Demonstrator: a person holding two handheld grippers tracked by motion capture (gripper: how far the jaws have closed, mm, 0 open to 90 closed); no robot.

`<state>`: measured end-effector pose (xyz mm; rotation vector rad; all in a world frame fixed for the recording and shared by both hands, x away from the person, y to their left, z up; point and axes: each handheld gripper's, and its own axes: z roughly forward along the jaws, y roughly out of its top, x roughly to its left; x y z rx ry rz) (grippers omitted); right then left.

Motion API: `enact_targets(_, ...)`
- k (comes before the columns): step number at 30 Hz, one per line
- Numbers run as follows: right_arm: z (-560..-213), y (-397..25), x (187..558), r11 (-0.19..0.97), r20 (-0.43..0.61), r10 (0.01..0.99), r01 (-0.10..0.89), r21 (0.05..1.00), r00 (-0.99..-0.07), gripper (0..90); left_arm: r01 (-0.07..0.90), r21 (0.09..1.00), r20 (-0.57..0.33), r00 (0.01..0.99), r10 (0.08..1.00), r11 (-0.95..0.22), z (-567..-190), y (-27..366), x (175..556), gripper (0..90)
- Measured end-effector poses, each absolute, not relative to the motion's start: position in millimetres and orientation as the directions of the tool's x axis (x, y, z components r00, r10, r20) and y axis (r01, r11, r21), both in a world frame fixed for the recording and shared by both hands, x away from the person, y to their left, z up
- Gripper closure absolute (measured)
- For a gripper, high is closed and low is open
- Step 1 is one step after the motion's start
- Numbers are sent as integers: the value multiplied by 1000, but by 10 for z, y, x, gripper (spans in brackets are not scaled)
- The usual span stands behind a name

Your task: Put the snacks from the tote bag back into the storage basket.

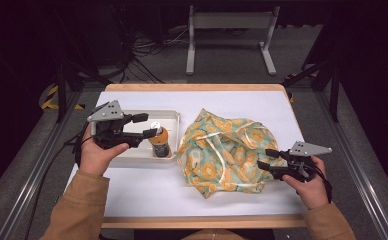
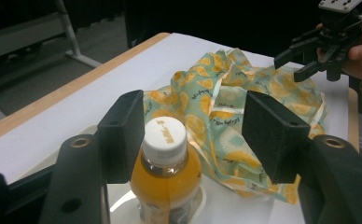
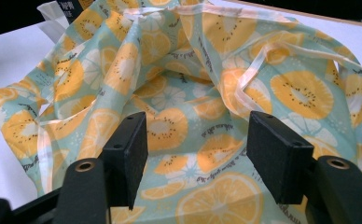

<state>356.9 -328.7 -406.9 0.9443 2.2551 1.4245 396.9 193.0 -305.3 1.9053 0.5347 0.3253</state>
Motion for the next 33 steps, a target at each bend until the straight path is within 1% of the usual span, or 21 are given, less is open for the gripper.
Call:
enact_targets(4,-4048,-3284,3598,287,80,671,358,889,-737,389,227,934,-53,852,520,-276,-3065,2003,3822,391)
enact_targets(8,-4023,-3302,3603,288,71,676,352,891,-734,386,236,931,-53,842,537,-278,-3131,2097,3683,388)
enact_targets(10,-4011,-3328,3601,288,66,678,347,892,-732,375,257,930,-80,839,539,-262,-3193,2151,3639,419)
enact_targets(11,-4008,-3337,3599,285,66,678,345,894,-732,372,300,927,-136,830,542,-227,-3252,2189,3608,417)
enact_targets(12,-4002,-3354,3594,283,62,680,340,897,-730,370,315,921,-147,826,544,-229,-3273,2213,3597,417)
enact_targets(13,-3998,-3364,3591,283,59,681,337,898,-730,368,320,917,-143,820,554,-237,-3311,2242,3572,416)
enact_targets(14,-3990,-3382,3584,285,53,684,332,899,-728,368,312,916,-119,813,570,-253,-3341,2267,3557,409)
enact_targets(17,-3979,-3423,3569,277,52,691,330,902,-721,365,322,907,-106,798,593,-270,-3422,2335,3496,366)
enact_targets(24,-3981,-3494,3559,274,52,699,333,902,-713,352,336,900,-95,773,627,-278,-3624,2460,3380,317)
enact_targets(25,-3987,-3510,3567,272,52,702,334,902,-711,351,337,903,-97,762,640,-265,-3699,2490,3360,276)
enact_targets(29,-3997,-3527,3573,275,51,706,339,900,-706,351,333,908,-93,753,652,-255,-3799,2520,3350,181)
enact_targets(30,-4000,-3529,3574,274,52,708,341,899,-705,349,337,907,-98,750,654,-251,-3843,2530,3345,181)
enact_targets(33,-4029,-3547,3592,280,55,711,354,892,-701,342,350,908,-118,741,661,-230,-3948,2555,3331,140)
